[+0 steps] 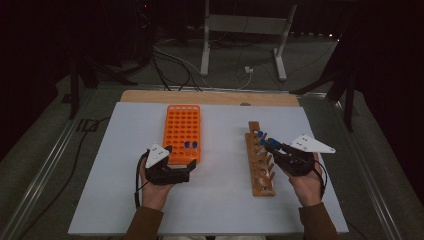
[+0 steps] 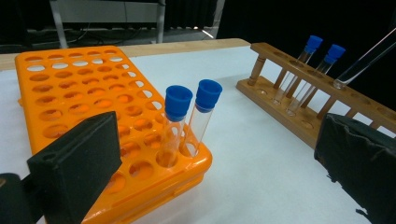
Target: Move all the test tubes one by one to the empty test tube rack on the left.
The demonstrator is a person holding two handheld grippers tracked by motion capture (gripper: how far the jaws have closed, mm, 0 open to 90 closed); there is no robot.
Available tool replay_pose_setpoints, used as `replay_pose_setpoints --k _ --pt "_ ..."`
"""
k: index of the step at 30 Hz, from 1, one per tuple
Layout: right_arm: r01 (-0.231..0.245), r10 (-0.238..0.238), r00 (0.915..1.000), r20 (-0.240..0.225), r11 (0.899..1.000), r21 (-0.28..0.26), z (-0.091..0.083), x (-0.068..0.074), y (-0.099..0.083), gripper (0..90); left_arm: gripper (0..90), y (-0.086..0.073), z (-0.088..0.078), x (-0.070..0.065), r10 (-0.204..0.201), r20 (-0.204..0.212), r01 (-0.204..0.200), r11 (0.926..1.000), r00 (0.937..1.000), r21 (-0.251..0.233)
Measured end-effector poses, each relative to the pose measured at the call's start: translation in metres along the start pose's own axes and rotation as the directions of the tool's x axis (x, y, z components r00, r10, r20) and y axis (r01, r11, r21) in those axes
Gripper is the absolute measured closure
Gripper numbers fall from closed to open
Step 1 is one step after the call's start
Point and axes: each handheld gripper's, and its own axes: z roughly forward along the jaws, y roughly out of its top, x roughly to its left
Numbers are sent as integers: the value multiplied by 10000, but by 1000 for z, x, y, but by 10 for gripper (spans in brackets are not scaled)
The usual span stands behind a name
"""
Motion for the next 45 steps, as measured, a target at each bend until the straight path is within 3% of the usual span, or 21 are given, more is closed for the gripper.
replay_pose_setpoints --k 11,17,22,27,37,45 --pt "-35 31 9990 -453 9999 -101 0 6 2 764 15 0 0 -2 76 -39 -76 10000 10000 -13" --pt "-150 145 9974 -707 9999 -69 3 7 2 764 16 4 1 -12 586 -149 -586 9983 9982 18" --pt "-149 146 9954 -945 9999 -21 6 10 2 764 25 9 3 -28 1338 -261 -1337 9910 9907 63" --pt "-144 150 9936 -1117 9999 61 9 13 1 764 47 13 10 -43 1645 201 -1649 9861 9862 177" --pt "-57 98 9882 -1527 9996 274 17 25 -1 764 119 12 34 -78 2294 1084 -2338 9718 9673 303" --pt "-172 245 9805 -1951 9991 391 23 31 -3 764 210 12 52 -95 2446 1303 -2495 9681 9608 221"
